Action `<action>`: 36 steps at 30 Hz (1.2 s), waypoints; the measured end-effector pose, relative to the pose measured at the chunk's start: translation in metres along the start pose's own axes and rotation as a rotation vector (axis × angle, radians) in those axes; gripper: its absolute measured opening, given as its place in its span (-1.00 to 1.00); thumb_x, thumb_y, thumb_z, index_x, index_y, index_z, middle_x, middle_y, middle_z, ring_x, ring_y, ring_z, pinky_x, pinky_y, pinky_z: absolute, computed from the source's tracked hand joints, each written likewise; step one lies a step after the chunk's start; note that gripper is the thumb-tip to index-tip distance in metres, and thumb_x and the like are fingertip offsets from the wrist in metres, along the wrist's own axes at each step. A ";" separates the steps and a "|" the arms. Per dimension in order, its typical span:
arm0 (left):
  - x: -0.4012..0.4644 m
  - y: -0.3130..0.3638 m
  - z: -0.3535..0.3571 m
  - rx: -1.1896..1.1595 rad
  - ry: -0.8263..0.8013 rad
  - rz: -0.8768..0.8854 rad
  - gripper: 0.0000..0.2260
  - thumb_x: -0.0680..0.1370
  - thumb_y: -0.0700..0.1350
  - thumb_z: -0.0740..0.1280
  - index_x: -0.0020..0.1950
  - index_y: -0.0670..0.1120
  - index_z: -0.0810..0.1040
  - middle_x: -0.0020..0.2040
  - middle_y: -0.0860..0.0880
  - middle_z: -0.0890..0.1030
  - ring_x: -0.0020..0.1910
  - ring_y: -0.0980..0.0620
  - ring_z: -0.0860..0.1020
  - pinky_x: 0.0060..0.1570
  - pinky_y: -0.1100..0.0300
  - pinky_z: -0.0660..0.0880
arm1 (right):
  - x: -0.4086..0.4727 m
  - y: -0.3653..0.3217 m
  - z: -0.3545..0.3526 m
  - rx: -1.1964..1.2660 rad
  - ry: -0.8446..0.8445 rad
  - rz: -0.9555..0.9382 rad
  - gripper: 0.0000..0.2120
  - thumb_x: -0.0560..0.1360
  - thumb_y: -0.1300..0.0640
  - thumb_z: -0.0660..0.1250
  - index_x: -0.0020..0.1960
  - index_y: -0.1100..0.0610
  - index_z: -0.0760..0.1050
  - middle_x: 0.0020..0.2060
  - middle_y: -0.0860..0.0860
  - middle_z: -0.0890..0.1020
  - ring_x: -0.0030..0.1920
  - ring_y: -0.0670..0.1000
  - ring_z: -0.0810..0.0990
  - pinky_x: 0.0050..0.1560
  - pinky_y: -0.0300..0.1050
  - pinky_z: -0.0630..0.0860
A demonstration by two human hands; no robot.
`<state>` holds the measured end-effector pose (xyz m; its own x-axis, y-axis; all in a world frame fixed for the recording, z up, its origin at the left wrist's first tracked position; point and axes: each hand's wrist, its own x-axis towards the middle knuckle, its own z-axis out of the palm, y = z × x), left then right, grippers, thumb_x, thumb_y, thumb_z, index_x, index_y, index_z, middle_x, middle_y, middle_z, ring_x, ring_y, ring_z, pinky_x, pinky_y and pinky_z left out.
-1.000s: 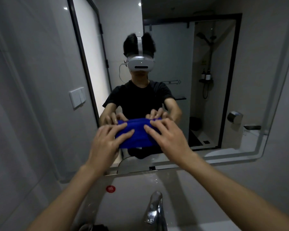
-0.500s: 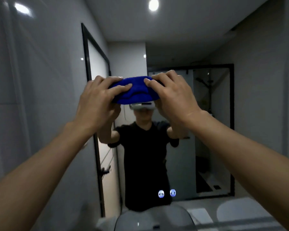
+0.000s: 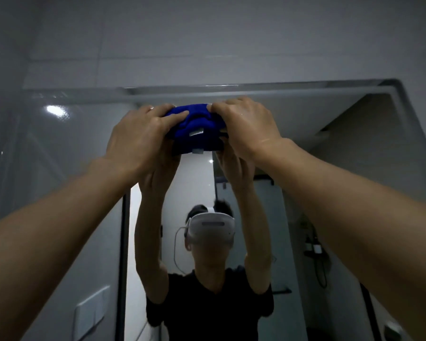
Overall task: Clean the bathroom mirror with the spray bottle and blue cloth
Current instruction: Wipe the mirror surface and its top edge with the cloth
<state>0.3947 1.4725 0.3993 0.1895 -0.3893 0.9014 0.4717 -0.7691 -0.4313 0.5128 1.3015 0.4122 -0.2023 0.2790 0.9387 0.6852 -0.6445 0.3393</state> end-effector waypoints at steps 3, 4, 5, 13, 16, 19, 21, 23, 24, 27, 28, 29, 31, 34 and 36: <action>0.016 -0.009 0.003 0.039 0.018 0.002 -0.47 0.53 -0.10 0.41 0.48 0.02 0.37 0.35 -0.16 0.50 0.20 -0.26 0.50 0.07 -0.14 0.48 | 0.016 0.003 0.000 0.018 -0.001 0.009 -0.65 0.53 0.14 0.36 0.30 0.07 0.46 0.13 0.08 0.62 0.13 0.18 0.55 0.12 0.12 0.50; 0.022 -0.011 0.003 0.044 0.023 -0.002 -0.48 0.53 -0.09 0.41 0.47 0.03 0.37 0.34 -0.14 0.51 0.19 -0.25 0.51 0.03 -0.12 0.49 | 0.022 0.004 0.000 0.018 0.004 0.015 -0.66 0.54 0.14 0.35 0.30 0.08 0.46 0.12 0.09 0.62 0.12 0.18 0.56 0.12 0.13 0.51; 0.028 -0.012 0.003 0.044 0.029 -0.005 -0.49 0.53 -0.08 0.41 0.46 0.04 0.38 0.33 -0.13 0.51 0.18 -0.24 0.51 0.02 -0.11 0.49 | 0.026 0.005 0.001 0.017 0.012 0.023 -0.67 0.54 0.15 0.34 0.30 0.08 0.46 0.11 0.10 0.62 0.11 0.18 0.56 0.10 0.13 0.52; 0.057 -0.019 0.003 -0.044 0.033 -0.030 -0.56 0.57 -0.13 0.35 0.45 -0.01 0.41 0.37 -0.14 0.47 0.28 -0.24 0.46 0.15 -0.18 0.49 | 0.048 0.007 0.007 0.020 0.070 0.077 -0.71 0.58 0.15 0.30 0.30 0.11 0.44 0.06 0.12 0.60 0.05 0.18 0.55 -0.04 0.04 0.49; 0.056 -0.024 0.002 -0.051 0.026 -0.017 -0.55 0.57 -0.12 0.34 0.46 0.02 0.39 0.40 -0.11 0.45 0.30 -0.22 0.46 0.15 -0.16 0.50 | 0.051 0.004 0.015 0.036 0.107 0.091 -0.70 0.58 0.15 0.32 0.31 0.10 0.44 0.05 0.12 0.61 0.03 0.17 0.57 0.01 0.10 0.55; 0.054 -0.029 0.002 -0.078 0.013 -0.020 -0.53 0.57 -0.10 0.34 0.48 0.03 0.36 0.44 -0.08 0.42 0.33 -0.19 0.45 0.20 -0.11 0.48 | 0.051 -0.001 0.016 0.027 0.095 0.088 -0.67 0.58 0.14 0.34 0.33 0.11 0.42 0.05 0.13 0.61 0.04 0.18 0.57 0.04 0.12 0.56; 0.053 -0.031 0.003 -0.093 0.011 -0.031 -0.53 0.57 -0.10 0.34 0.48 0.04 0.36 0.45 -0.07 0.42 0.34 -0.17 0.44 0.23 -0.09 0.46 | 0.051 -0.003 0.011 0.000 0.055 0.082 -0.63 0.58 0.13 0.34 0.36 0.12 0.40 0.07 0.14 0.60 0.06 0.19 0.57 0.05 0.10 0.55; 0.049 -0.038 0.001 -0.094 0.006 -0.036 -0.53 0.57 -0.10 0.34 0.47 0.04 0.37 0.45 -0.06 0.42 0.34 -0.16 0.45 0.22 -0.07 0.45 | 0.053 -0.013 0.008 -0.018 0.038 0.077 -0.62 0.59 0.11 0.32 0.38 0.12 0.39 0.09 0.15 0.60 0.07 0.20 0.57 0.05 0.10 0.54; 0.047 -0.044 -0.001 -0.093 0.005 -0.041 -0.54 0.57 -0.11 0.35 0.47 0.04 0.38 0.45 -0.06 0.42 0.34 -0.16 0.45 0.20 -0.07 0.45 | 0.054 -0.020 0.008 -0.019 0.035 0.072 -0.62 0.59 0.11 0.31 0.38 0.11 0.39 0.09 0.15 0.60 0.08 0.20 0.57 0.05 0.09 0.53; 0.032 -0.067 -0.008 -0.091 0.000 -0.058 -0.54 0.55 -0.14 0.37 0.45 0.02 0.41 0.44 -0.06 0.44 0.32 -0.18 0.47 0.18 -0.10 0.47 | 0.060 -0.047 0.013 -0.015 0.015 0.071 -0.60 0.58 0.11 0.30 0.40 0.11 0.37 0.11 0.15 0.59 0.10 0.22 0.56 0.00 0.07 0.50; 0.027 -0.075 -0.010 -0.089 -0.009 -0.057 -0.54 0.55 -0.16 0.38 0.44 0.01 0.41 0.43 -0.07 0.44 0.32 -0.18 0.47 0.20 -0.11 0.47 | 0.063 -0.056 0.014 -0.013 0.009 0.075 -0.59 0.58 0.11 0.30 0.41 0.11 0.36 0.13 0.15 0.59 0.11 0.22 0.55 0.00 0.06 0.50; 0.022 -0.082 -0.011 -0.086 -0.018 -0.057 -0.53 0.54 -0.17 0.38 0.44 0.00 0.41 0.43 -0.08 0.44 0.32 -0.19 0.47 0.21 -0.11 0.47 | 0.067 -0.065 0.016 -0.006 0.001 0.078 -0.58 0.58 0.11 0.30 0.41 0.12 0.35 0.14 0.15 0.58 0.12 0.23 0.55 0.01 0.07 0.51; 0.014 -0.099 -0.015 -0.072 -0.025 -0.069 -0.53 0.54 -0.18 0.38 0.44 0.00 0.42 0.43 -0.08 0.45 0.31 -0.19 0.48 0.21 -0.10 0.46 | 0.075 -0.083 0.018 0.002 -0.017 0.069 -0.56 0.58 0.09 0.30 0.42 0.13 0.33 0.15 0.16 0.58 0.12 0.23 0.55 0.06 0.11 0.54; 0.004 -0.119 -0.020 -0.066 -0.026 -0.095 -0.53 0.52 -0.18 0.39 0.43 0.00 0.44 0.41 -0.06 0.46 0.29 -0.18 0.50 0.16 -0.08 0.46 | 0.083 -0.106 0.022 0.002 -0.029 0.042 -0.45 0.55 0.06 0.35 0.47 0.08 0.25 0.16 0.16 0.58 0.11 0.25 0.56 0.04 0.12 0.55; -0.002 -0.126 -0.022 -0.076 -0.022 -0.104 -0.54 0.51 -0.18 0.39 0.41 -0.01 0.45 0.39 -0.06 0.49 0.26 -0.17 0.51 0.13 -0.03 0.45 | 0.085 -0.115 0.023 0.013 -0.034 0.022 -0.37 0.54 0.03 0.38 0.52 0.03 0.18 0.17 0.16 0.57 0.11 0.26 0.56 0.05 0.14 0.56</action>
<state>0.3157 1.5590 0.4513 0.1618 -0.2946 0.9418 0.4236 -0.8413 -0.3359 0.4326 1.4154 0.4518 -0.1635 0.2890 0.9433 0.6982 -0.6416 0.3176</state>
